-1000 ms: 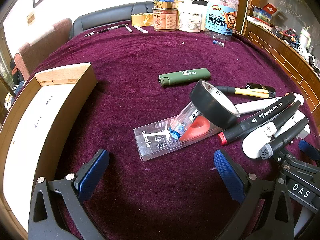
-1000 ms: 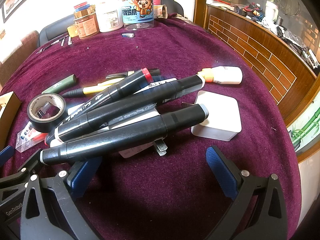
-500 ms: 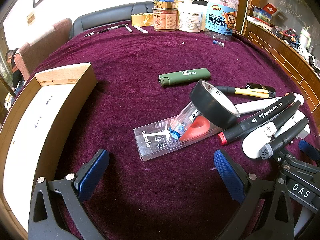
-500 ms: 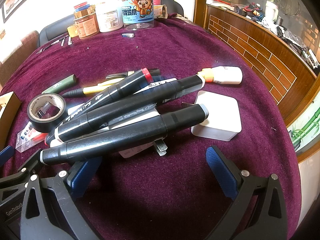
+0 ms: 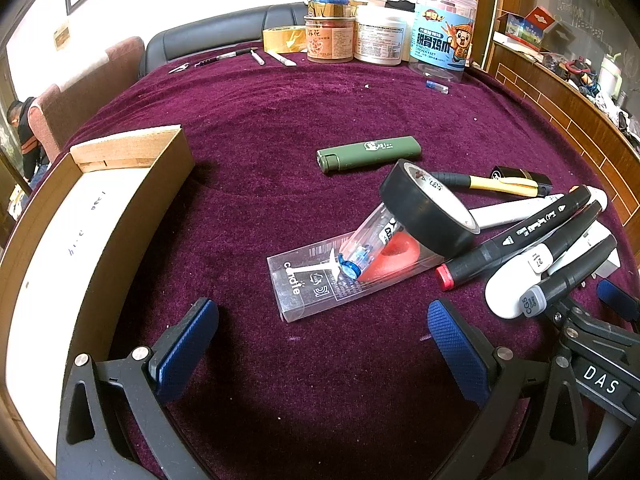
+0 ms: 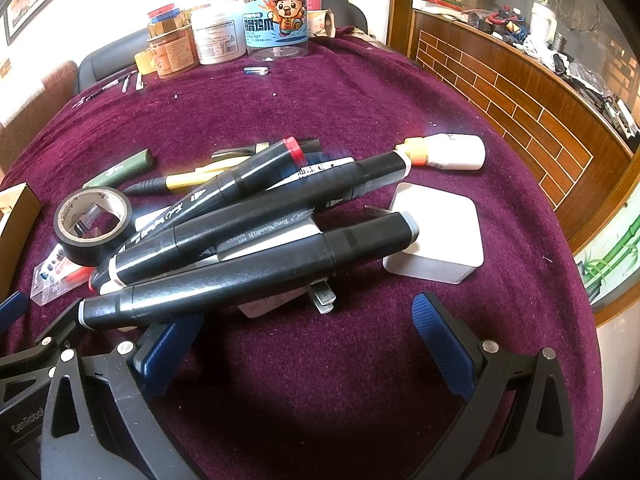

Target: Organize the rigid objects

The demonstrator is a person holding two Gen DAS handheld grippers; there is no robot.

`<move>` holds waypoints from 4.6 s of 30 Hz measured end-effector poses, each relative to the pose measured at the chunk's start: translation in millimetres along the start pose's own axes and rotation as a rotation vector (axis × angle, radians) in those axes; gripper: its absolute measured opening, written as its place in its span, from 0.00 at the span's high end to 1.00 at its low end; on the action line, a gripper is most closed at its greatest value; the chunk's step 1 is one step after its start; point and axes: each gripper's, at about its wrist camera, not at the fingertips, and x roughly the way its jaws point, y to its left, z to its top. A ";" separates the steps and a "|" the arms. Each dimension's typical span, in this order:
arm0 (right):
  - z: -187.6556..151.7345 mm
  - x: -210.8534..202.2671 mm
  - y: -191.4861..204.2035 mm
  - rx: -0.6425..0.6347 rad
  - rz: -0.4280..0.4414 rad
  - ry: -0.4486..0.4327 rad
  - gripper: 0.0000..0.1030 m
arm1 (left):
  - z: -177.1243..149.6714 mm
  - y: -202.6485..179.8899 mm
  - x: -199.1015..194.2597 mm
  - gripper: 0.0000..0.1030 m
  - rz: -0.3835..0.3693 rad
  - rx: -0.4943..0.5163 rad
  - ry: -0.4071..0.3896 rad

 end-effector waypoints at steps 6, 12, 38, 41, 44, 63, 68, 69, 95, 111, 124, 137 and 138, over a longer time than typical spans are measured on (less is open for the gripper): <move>0.2 0.0 0.1 0.000 0.000 0.000 0.00 | 0.0 0.0 0.0 0.01 0.000 0.000 0.000; 0.3 0.0 0.2 0.000 0.000 0.000 0.00 | 0.1 0.1 0.1 0.01 0.001 0.000 0.000; 8.3 -12.4 -58.7 0.187 0.411 0.117 0.00 | -20.8 6.4 -17.9 0.01 -0.032 0.061 0.059; 5.3 -15.5 -52.1 0.136 0.395 0.100 0.00 | -21.2 6.7 -17.9 0.01 -0.035 0.060 0.059; 1.4 -16.7 -51.3 0.120 0.371 0.052 0.00 | -21.3 5.8 -17.7 0.01 -0.033 0.060 0.059; 30.0 -114.7 -64.8 0.139 -0.027 -0.517 0.00 | -18.2 6.2 -15.2 0.01 -0.020 0.023 0.058; 31.2 -77.2 -80.6 0.239 -0.127 -0.491 0.01 | -18.1 23.9 -30.3 0.04 -0.113 -0.025 0.076; 20.2 -75.7 -82.2 0.237 -0.141 -0.487 0.01 | -16.7 28.5 -37.1 0.04 -0.122 -0.027 0.063; 30.7 -45.3 -75.3 0.151 -0.153 -0.374 0.01 | 67.8 -1.0 15.3 0.70 -0.333 -0.009 0.174; 31.2 -42.1 -78.3 0.167 -0.140 -0.350 0.01 | -1.3 50.9 -70.4 0.73 -0.439 0.028 0.110; 31.7 -39.2 -81.1 0.183 -0.134 -0.334 0.01 | -2.6 49.7 -70.8 0.67 -0.444 0.016 0.085; 32.7 -34.8 -83.8 0.197 -0.133 -0.311 0.01 | 12.9 22.5 -52.2 0.97 -0.502 0.065 0.133; 32.7 -34.4 -84.5 0.200 -0.133 -0.308 0.01 | 11.9 21.8 -56.1 0.97 -0.503 0.073 0.126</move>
